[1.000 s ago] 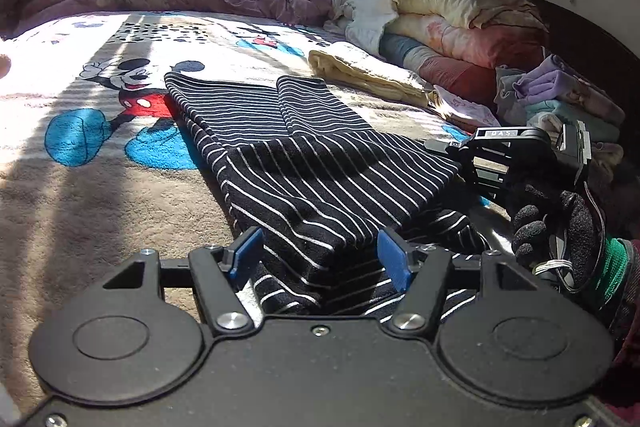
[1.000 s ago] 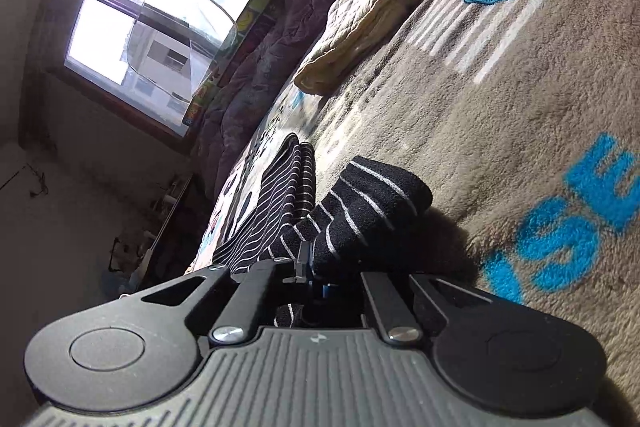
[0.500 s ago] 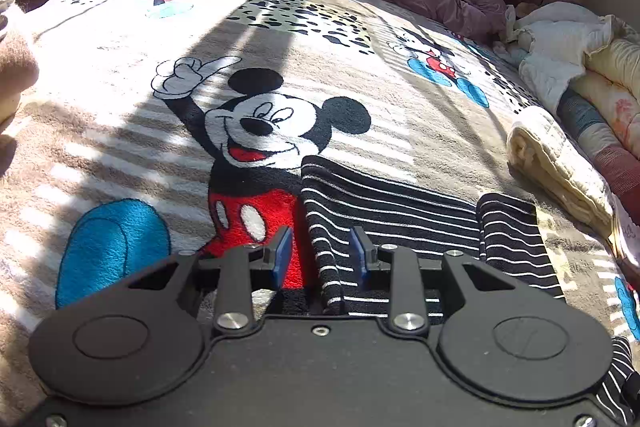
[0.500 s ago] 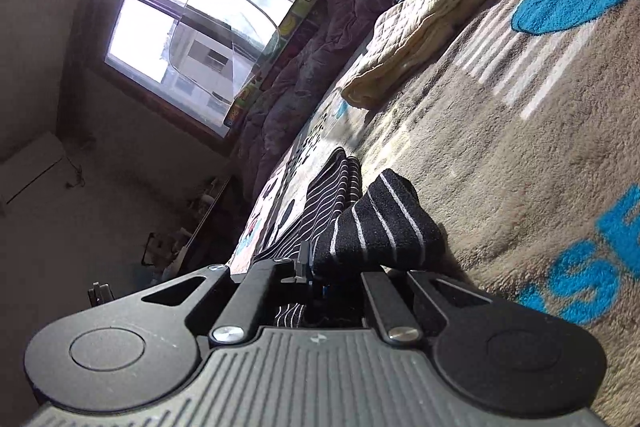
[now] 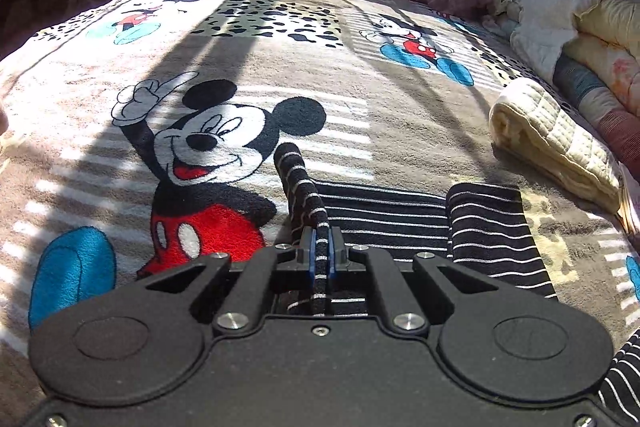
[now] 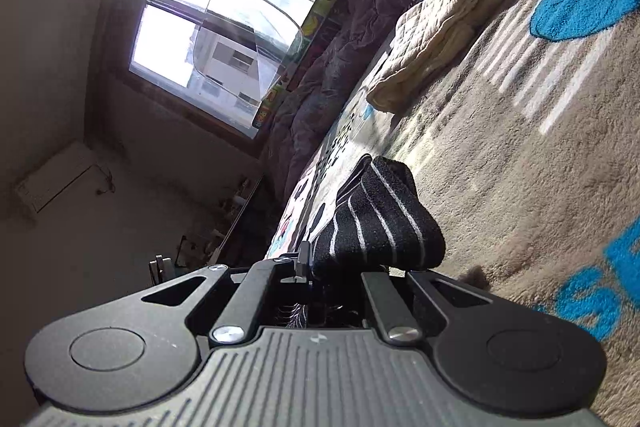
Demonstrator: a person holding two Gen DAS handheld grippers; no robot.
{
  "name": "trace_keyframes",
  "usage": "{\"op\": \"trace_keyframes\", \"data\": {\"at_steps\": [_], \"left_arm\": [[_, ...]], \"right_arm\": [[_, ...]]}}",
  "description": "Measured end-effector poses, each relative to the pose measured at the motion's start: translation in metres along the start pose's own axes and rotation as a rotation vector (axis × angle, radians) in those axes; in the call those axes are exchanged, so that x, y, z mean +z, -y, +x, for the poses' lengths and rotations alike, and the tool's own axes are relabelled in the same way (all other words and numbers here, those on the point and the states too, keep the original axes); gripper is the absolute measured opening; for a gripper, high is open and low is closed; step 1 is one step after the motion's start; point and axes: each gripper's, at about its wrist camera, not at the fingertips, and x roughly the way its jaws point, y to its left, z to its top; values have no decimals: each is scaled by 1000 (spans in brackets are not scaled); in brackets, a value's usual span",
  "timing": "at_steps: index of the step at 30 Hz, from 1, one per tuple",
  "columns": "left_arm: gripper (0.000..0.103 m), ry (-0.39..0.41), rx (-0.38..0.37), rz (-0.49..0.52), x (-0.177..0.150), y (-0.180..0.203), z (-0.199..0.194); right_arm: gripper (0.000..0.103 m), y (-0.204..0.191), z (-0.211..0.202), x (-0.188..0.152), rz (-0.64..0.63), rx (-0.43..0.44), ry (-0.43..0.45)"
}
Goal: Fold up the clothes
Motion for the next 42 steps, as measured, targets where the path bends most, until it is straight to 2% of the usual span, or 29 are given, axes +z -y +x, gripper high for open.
{"op": "trace_keyframes", "data": {"at_steps": [5,12,15,16,17,18,19,22,23,24,26,27,31,32,33,34,36,38,39,42], "left_arm": [[3,-6,20,109,-5,32,7],[3,-32,55,137,-13,46,30],[6,-41,18,108,-13,42,38],[13,-44,5,98,-12,41,40],[25,-50,-25,88,-11,38,40],[29,-52,-63,64,-7,33,34],[29,-54,-100,40,-3,29,29],[29,6,-128,46,7,18,5],[25,15,-127,57,9,16,2],[18,20,-105,93,12,17,2],[9,18,-57,169,16,21,7],[8,15,-44,210,16,25,14],[8,37,16,263,24,33,40],[8,13,44,264,26,33,51],[8,-55,66,271,24,32,69],[8,-48,73,317,20,33,75],[11,-41,103,333,26,35,68],[11,24,70,293,27,28,44],[11,63,40,266,22,21,26],[11,114,30,209,-10,-1,-25]], "right_arm": [[6,-3,-10,3,3,30,5],[6,0,-23,8,6,33,7],[6,5,-25,9,16,19,-5],[6,7,-25,9,18,13,-12],[6,8,-25,9,20,5,-17],[6,10,-25,8,22,-3,-23],[6,13,-24,7,32,-13,-33],[6,20,-24,5,65,-37,-46],[6,21,-24,4,72,-37,-46],[6,22,-25,3,80,-37,-47],[6,21,-25,2,76,-37,-49],[6,20,-25,0,72,-36,-54],[6,19,-21,-6,63,-47,-80],[6,19,-20,-6,59,-52,-83],[6,18,-20,-7,54,-57,-86],[6,19,-20,-7,53,-63,-86],[6,20,-21,-6,56,-73,-81],[6,22,-22,-4,62,-84,-73],[6,24,-22,-3,68,-86,-71],[10,26,-22,-2,72,-108,-71]]}}
